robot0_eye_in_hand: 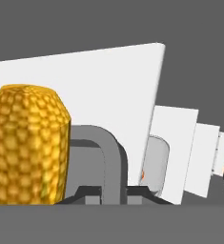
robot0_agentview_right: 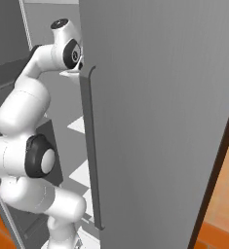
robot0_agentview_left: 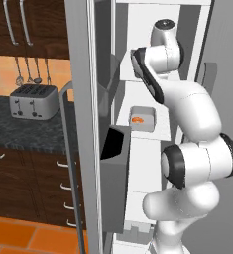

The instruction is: Take the meat container that has the shrimp and place it on the second highest rack of the freezer. Then take the vegetable container that has the corn and cucumber and place it on the highest rack of the freezer.

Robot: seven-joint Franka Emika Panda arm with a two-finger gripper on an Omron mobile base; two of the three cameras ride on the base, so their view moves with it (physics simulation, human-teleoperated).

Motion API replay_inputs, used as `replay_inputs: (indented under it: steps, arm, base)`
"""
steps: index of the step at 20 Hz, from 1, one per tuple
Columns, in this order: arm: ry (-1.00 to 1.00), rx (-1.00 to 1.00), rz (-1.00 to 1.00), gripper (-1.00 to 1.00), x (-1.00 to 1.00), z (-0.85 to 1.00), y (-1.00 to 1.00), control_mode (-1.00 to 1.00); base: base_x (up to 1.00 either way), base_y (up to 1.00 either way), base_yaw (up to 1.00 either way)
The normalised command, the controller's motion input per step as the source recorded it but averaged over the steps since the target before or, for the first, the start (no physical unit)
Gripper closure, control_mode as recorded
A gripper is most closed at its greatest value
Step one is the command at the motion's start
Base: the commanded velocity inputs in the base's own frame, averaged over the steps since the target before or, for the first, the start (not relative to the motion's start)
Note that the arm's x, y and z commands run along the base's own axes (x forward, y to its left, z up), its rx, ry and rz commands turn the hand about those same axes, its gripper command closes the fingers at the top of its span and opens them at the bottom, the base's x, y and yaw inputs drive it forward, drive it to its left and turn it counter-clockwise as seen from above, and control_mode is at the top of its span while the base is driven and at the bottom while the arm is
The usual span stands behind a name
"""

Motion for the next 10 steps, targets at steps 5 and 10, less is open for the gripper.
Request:
replay_inputs:
  steps: [5,10]
  arm:
    - [0.05,0.00,0.00,1.00,0.57,-0.13,-0.10,-1.00]
    - [0.02,-0.02,0.00,1.00,0.39,-0.33,-0.06,-1.00]
  base:
    - [0.00,0.00,0.00]
    - [0.00,0.00,0.00]
